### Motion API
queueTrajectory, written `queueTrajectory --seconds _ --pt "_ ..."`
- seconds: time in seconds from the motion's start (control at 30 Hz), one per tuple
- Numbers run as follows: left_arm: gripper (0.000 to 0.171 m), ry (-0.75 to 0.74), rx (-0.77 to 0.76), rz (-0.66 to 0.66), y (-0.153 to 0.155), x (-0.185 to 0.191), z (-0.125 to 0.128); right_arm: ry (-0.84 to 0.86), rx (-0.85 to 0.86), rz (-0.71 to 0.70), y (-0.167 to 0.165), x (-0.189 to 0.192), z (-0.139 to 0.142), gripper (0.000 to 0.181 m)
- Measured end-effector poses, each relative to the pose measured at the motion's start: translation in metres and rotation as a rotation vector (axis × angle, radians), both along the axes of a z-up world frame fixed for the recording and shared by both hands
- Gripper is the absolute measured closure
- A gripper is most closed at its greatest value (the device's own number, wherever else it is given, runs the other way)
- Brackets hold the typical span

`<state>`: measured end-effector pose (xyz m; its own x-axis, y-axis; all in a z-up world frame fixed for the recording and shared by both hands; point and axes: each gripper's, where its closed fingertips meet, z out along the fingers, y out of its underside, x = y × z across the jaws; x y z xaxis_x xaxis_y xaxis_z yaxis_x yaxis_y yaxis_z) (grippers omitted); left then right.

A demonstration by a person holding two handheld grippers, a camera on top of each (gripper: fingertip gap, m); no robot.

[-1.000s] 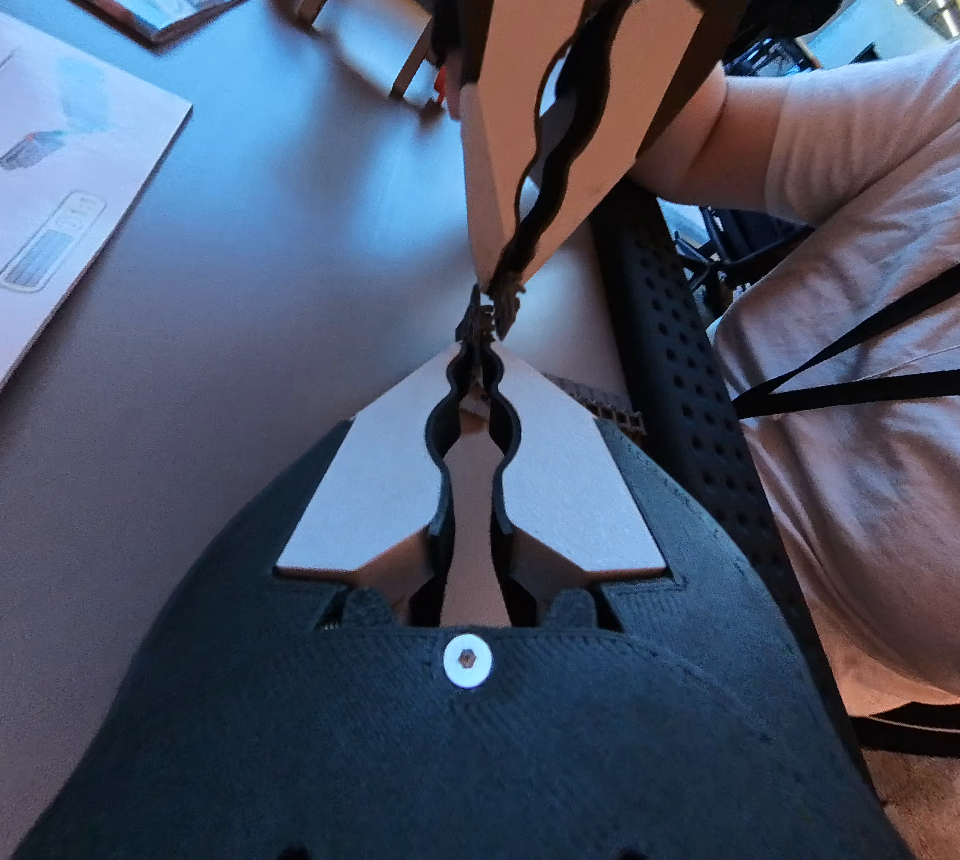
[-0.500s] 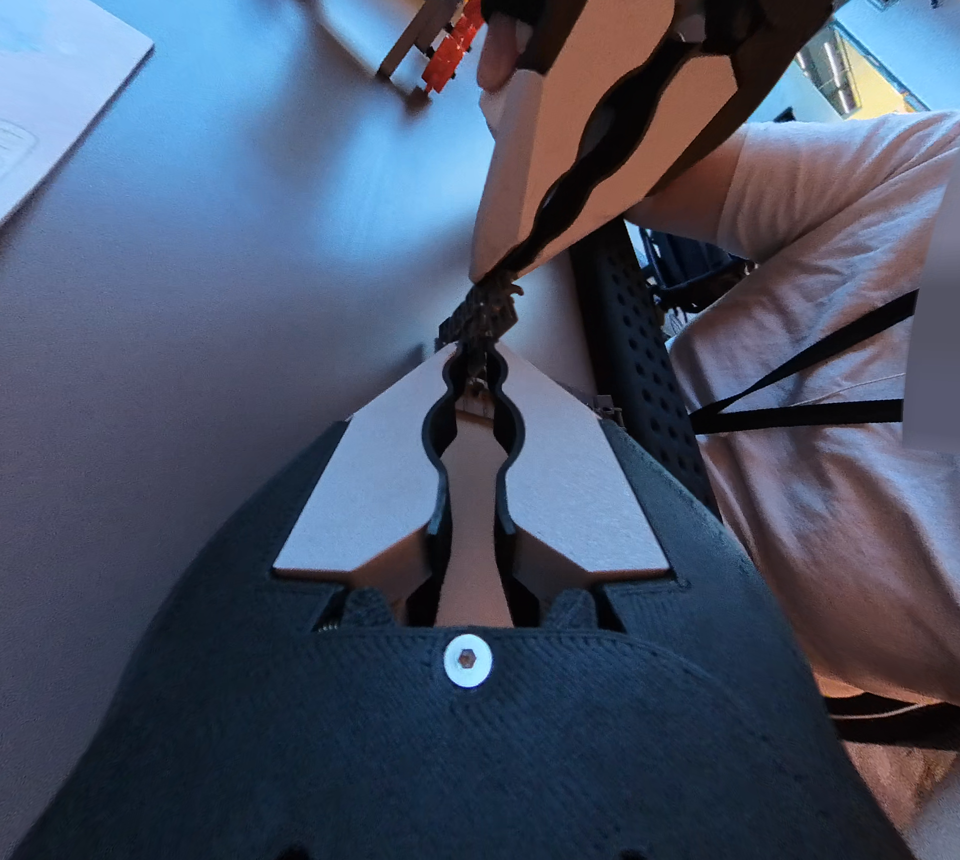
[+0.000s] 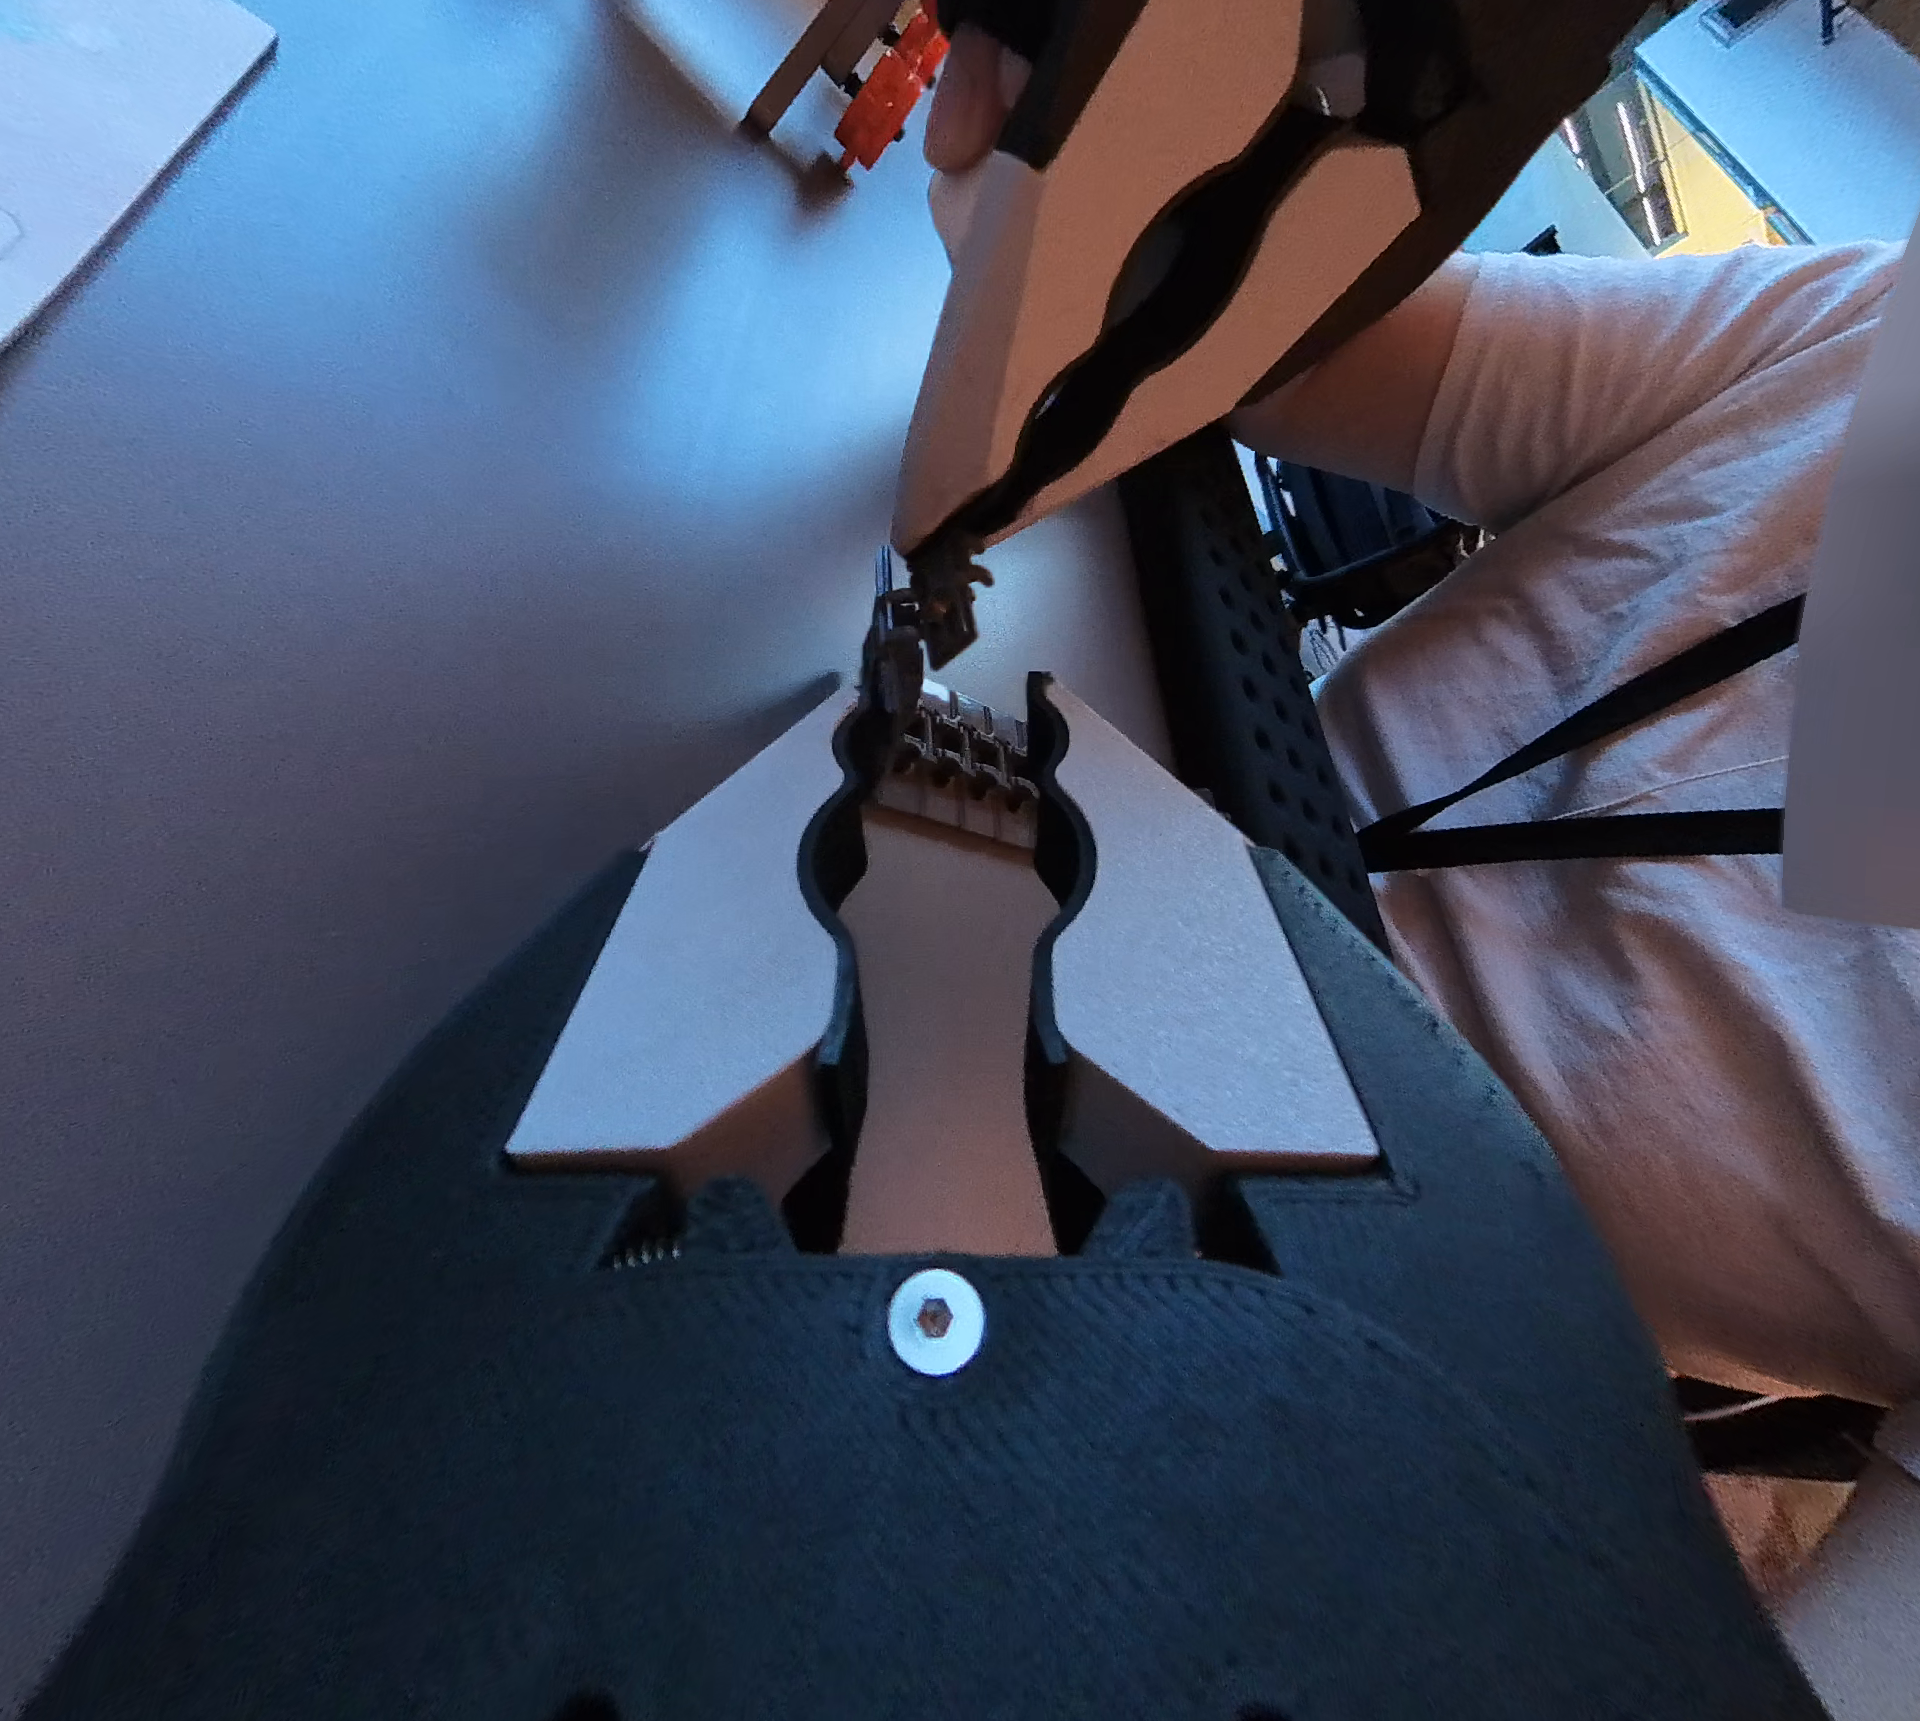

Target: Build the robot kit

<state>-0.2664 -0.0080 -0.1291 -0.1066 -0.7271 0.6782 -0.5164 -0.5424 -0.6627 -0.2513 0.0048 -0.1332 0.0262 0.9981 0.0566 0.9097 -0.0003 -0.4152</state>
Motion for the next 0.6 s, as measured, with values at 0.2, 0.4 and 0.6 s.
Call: queueTrajectory --seconds 0.2,0.4,0.6 --pt "0.138 -0.020 -0.094 -0.013 -0.004 0.000 0.004 0.012 0.077 0.034 0.005 -0.003 0.005 0.180" --pt "0.140 -0.057 -0.157 0.026 0.002 0.002 0.009 -0.018 0.148 0.091 0.003 -0.006 0.003 0.179" --pt "0.148 -0.018 -0.134 0.066 0.005 0.007 0.003 -0.073 0.205 0.098 0.005 -0.003 0.001 0.179"
